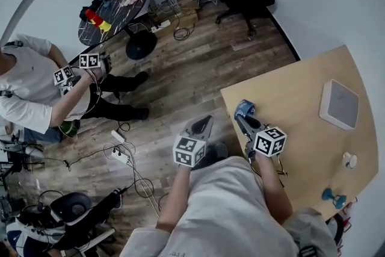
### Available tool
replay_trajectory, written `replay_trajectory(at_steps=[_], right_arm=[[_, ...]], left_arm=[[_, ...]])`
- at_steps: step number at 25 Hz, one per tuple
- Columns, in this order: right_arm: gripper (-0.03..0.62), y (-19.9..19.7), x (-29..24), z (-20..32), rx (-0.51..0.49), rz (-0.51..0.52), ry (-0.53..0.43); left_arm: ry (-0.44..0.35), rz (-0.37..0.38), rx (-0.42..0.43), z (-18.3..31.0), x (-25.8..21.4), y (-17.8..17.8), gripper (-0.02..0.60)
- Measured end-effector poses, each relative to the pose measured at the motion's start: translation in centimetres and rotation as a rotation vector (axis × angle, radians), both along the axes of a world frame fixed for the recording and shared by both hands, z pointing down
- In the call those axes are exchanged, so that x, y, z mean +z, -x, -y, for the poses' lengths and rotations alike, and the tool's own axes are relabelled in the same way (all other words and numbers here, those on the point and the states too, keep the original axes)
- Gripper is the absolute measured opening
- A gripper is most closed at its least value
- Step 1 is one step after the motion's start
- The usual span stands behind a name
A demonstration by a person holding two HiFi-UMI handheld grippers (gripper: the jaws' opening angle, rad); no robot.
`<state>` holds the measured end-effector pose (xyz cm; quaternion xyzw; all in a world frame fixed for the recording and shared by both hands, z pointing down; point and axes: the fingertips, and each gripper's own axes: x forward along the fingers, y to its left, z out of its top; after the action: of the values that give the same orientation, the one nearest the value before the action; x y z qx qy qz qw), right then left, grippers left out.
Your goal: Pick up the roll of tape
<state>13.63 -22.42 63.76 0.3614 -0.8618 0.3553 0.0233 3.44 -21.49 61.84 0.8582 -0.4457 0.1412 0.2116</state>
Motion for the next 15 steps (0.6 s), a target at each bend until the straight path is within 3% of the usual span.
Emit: replay_trajectory(at_steps=[5,9,15], right_arm=[[0.044,-0.5,0.0,0.3,0.003,-0.005,-0.010],[0.044,-1.0,-0.3,0.2,0.002,-0.002,-0.021],[0.044,-0.2,-0.9,0.5,0.008,0.010,-0.032]], left_arm=[[-0.010,-0.008,0.008,0.2,0.0,-0.1,0.005],[-0.012,0.029,0.007,0.1,0.1,-0.2,0.005],[-0.020,-0.009,-0.036,0.7,-0.9,1.7,0.005]])
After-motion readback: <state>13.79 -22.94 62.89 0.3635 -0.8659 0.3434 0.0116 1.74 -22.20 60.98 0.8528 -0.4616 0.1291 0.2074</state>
